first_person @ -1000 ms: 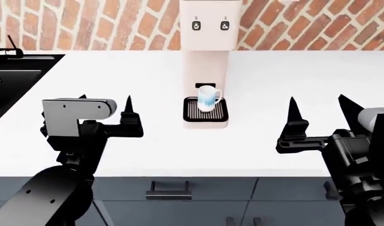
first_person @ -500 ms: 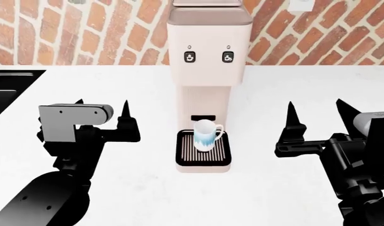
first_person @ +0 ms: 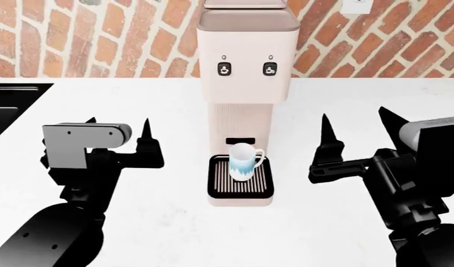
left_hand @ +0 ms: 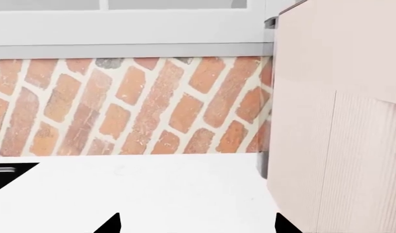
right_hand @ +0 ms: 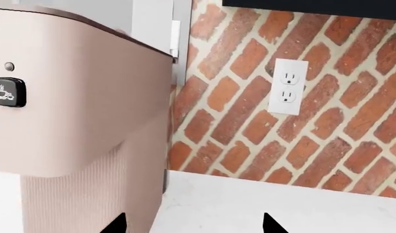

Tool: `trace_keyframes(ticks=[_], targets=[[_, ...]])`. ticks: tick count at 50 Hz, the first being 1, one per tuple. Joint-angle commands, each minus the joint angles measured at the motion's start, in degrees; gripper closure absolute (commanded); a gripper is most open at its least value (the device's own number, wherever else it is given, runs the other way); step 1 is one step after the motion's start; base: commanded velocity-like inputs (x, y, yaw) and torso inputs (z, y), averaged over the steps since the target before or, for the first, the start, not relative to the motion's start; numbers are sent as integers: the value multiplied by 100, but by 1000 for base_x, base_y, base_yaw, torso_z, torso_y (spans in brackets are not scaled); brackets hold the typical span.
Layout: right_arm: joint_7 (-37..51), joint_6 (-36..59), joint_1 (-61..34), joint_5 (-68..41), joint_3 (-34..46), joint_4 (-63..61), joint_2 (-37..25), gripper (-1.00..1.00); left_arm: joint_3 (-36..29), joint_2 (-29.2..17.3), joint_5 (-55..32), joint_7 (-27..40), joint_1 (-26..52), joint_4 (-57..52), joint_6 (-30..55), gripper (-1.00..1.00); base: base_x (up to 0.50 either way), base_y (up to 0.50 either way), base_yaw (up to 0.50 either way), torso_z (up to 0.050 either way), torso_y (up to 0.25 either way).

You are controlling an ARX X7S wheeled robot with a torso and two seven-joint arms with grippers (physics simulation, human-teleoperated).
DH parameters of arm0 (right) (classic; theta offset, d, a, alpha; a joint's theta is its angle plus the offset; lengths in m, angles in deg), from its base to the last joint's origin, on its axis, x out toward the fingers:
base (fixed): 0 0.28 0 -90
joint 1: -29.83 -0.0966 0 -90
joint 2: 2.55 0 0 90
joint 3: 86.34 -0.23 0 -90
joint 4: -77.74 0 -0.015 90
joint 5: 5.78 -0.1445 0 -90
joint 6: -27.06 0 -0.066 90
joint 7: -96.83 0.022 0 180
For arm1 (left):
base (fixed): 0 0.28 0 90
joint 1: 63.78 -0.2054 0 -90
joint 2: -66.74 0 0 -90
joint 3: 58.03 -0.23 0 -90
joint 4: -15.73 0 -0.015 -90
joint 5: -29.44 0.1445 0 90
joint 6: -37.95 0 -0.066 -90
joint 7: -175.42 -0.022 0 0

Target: Press the button on the coffee machine to serve coffee.

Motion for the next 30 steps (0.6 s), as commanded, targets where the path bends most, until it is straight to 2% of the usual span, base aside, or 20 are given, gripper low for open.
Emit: trace_keyframes(ticks=[1,12,16,20,23,27,30], targets=[[392,1014,-827,-819,118,-495,200,-100,27,-54,-28,-16,-32,25,-31,-100,0,0,0,0,0],[1072,1844,-1527,-2343,-366,-730,452,-100,-69,-34,9,-9,-53,90,-90,-100,0,0,0,0,0],[1763,2159,-1895,-3354,-589,-645,558,-100,-85,-30,18,-3,-61,112,-115,-100,0,0,0,0,0],[2183,2136,-2025,-3860,-543,-536,539,-100,-109,-22,26,10,-64,125,-127,-100,0,0,0,0,0],[2841,2105,-2268,-4539,-365,-421,513,-100,-103,-35,22,5,-65,134,-137,-100,0,0,0,0,0],[3200,1990,-2363,-4801,-198,-300,471,-100,-107,-41,10,6,-81,131,-145,-100,0,0,0,0,0],[3023,1972,-2365,-4588,-31,-279,546,-100,-74,-67,-12,-8,-88,137,-152,-100,0,0,0,0,0]])
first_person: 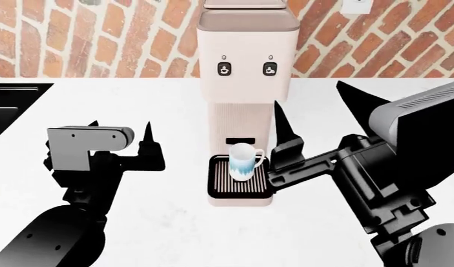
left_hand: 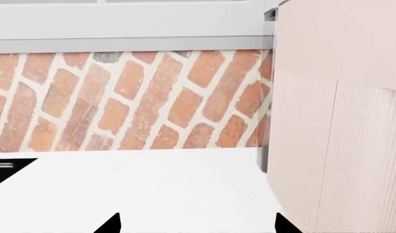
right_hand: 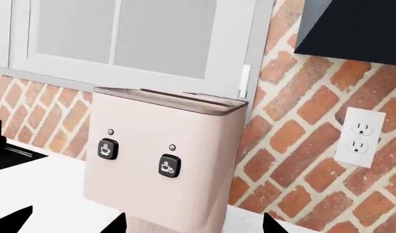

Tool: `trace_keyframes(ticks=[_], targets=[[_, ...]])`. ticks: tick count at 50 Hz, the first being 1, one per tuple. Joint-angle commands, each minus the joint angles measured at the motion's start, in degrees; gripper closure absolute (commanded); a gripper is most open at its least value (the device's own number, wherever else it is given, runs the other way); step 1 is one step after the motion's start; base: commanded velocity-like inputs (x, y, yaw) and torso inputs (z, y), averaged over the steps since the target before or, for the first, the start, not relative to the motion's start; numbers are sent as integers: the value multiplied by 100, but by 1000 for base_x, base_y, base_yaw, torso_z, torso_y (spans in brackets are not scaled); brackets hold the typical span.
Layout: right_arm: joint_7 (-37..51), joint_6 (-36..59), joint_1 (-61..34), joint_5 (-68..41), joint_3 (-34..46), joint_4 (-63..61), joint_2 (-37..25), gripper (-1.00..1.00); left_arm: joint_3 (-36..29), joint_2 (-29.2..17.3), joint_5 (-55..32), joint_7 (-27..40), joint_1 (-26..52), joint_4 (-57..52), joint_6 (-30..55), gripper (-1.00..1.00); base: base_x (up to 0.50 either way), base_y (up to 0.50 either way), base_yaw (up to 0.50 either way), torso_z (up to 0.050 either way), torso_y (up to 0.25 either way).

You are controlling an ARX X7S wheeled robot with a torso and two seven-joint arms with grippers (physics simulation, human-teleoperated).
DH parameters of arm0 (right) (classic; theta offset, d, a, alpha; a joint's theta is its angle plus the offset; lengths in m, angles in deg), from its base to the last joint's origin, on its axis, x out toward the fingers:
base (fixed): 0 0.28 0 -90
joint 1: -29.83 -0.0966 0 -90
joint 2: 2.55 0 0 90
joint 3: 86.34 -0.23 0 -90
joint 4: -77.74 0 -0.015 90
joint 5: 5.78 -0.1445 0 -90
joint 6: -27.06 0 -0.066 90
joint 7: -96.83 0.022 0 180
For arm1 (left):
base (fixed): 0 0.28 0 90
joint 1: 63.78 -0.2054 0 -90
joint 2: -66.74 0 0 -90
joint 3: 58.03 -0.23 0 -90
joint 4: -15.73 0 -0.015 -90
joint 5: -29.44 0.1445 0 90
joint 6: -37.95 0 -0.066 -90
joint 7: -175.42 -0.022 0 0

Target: Press the button on the coffee machine to serve coffee.

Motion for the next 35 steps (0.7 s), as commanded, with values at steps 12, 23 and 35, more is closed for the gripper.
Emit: trace_keyframes(ticks=[12,23,35], targets=[[525,-115,-589,-506,612,433,109,-100,73,-80,-63,42,39,-8,16,-100,0,0,0,0,0],[64,-440,-400,194,833,389,59,100,117,-110,-89,22,-23,26,-59,-100,0,0,0,0,0],[-383,-825,-311,934,1196,436,-93,100,61,-99,-68,47,-43,57,-103,-100,0,0,0,0,0]])
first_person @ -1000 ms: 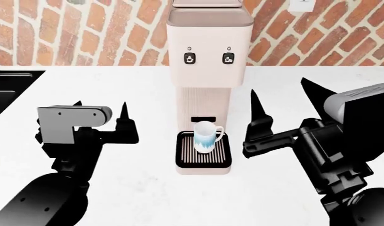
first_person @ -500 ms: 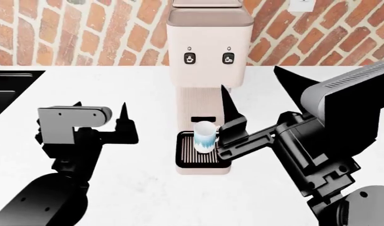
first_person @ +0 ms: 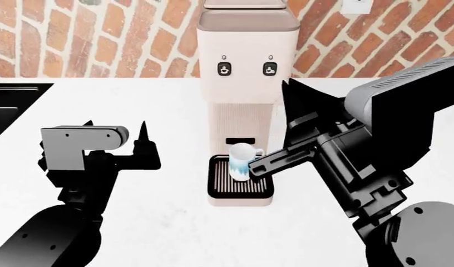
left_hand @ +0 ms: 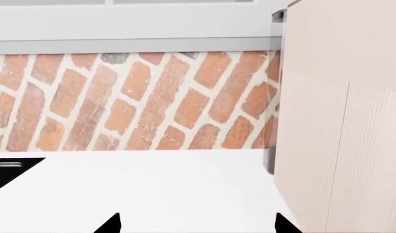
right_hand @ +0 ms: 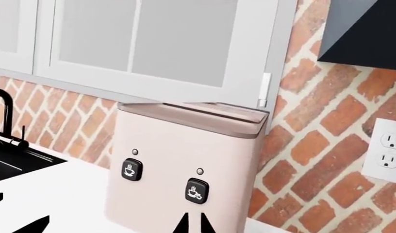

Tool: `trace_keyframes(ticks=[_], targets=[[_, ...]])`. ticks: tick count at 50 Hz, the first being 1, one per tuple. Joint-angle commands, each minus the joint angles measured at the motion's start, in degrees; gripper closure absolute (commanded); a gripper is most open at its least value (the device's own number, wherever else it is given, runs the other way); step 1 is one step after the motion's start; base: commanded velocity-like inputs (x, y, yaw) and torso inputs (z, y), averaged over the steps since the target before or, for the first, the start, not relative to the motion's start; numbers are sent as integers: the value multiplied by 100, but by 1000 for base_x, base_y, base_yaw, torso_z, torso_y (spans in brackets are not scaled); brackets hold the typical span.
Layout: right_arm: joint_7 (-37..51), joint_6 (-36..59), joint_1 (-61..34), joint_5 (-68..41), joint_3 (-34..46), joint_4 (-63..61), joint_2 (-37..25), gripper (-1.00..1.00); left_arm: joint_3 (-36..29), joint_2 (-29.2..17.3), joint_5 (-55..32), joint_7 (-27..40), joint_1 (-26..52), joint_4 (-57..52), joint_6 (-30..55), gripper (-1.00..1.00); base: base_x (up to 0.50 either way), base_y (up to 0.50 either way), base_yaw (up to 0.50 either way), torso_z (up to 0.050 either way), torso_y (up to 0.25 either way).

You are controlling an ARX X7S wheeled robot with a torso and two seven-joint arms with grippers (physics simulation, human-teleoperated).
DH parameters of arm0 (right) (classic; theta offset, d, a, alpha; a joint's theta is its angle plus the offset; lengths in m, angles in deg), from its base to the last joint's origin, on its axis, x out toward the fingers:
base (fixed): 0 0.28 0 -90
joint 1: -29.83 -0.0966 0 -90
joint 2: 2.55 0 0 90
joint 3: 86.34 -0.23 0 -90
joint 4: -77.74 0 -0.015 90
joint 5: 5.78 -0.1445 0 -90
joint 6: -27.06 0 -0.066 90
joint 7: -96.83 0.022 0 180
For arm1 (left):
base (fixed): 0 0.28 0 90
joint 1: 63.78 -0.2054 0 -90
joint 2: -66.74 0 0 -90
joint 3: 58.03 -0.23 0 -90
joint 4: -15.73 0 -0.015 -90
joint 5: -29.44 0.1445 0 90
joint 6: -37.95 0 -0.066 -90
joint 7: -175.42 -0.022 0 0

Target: Press the button on the coffee machine to serve coffee.

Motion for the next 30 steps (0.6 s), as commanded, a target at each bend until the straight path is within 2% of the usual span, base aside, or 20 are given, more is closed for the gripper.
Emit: trace_keyframes(ticks=[1,30], targets=[[-338,-312,49,585,315,60,-102,100,-10,-15,-6,1,-31,24,-46,-100,0,0,0,0,0],[-961,-1151,183,1695,1138,572,-179,100,-25,-56,-43,15,-50,69,-106,-100,0,0,0,0,0]])
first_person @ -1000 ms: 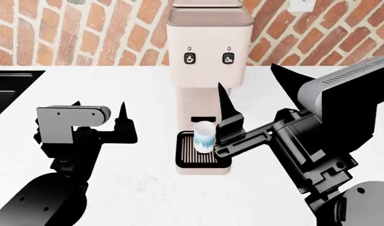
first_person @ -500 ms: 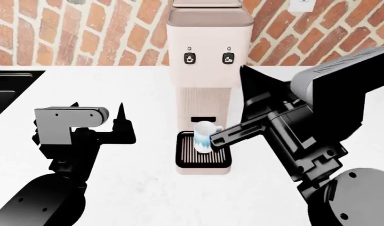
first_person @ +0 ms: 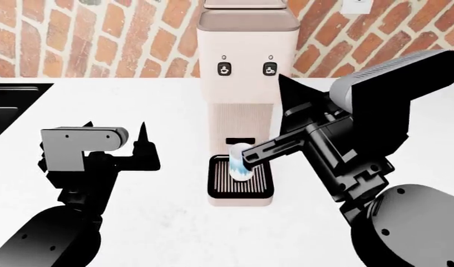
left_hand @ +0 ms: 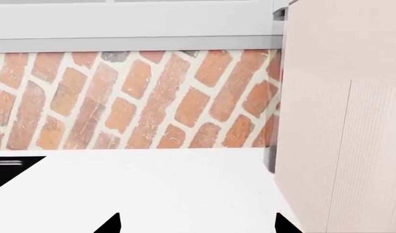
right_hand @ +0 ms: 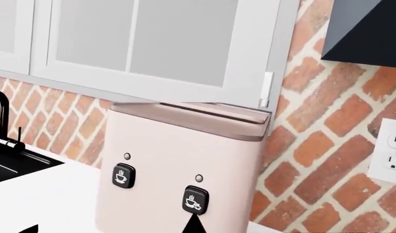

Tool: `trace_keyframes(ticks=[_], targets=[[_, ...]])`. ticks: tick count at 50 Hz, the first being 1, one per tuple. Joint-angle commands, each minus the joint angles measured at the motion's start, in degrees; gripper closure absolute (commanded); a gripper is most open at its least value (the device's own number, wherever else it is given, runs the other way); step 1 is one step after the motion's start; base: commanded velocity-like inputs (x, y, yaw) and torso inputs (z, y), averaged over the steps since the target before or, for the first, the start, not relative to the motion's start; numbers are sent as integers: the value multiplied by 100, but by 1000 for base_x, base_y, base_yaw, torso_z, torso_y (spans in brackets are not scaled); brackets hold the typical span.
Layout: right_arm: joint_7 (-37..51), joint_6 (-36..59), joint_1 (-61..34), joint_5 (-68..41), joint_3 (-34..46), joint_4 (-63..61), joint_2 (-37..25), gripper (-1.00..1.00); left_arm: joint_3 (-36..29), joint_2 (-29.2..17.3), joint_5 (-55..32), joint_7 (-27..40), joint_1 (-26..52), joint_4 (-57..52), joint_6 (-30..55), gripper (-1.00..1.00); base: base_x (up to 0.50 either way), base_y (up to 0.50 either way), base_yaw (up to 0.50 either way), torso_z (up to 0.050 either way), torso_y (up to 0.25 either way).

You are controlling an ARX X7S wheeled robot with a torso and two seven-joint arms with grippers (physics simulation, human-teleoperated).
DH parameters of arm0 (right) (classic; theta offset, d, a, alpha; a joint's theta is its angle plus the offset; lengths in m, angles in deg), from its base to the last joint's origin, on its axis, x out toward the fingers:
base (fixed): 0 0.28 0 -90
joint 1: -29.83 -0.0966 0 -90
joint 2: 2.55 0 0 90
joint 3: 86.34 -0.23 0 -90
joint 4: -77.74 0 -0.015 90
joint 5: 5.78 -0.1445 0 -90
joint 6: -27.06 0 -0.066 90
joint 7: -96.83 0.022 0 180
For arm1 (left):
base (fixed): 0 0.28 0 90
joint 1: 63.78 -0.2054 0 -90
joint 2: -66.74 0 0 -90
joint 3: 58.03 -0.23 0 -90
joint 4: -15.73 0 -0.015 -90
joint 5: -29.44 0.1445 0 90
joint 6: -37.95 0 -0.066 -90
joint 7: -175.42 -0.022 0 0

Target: Press the button on the coffee machine to serve coffee.

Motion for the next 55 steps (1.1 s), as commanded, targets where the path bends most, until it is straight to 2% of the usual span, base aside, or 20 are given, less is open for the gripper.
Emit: trace_keyframes(ticks=[1,36,49,55], targets=[[-296,-378,74,462,312,266,-38,100,-20,-9,-3,6,-3,38,-30,-100,0,0,0,0,0],[-636,-863,-83,916,862,853,-62,100,-61,-26,-8,23,-54,151,-154,-100,0,0,0,0,0],[-476,-783,-88,712,731,669,-113,100,-56,-46,-45,41,-48,137,-145,-100,3,1,2,0,0],[-113,-522,-94,258,447,322,-200,100,-39,-68,-65,37,-56,131,-149,-100,0,0,0,0,0]])
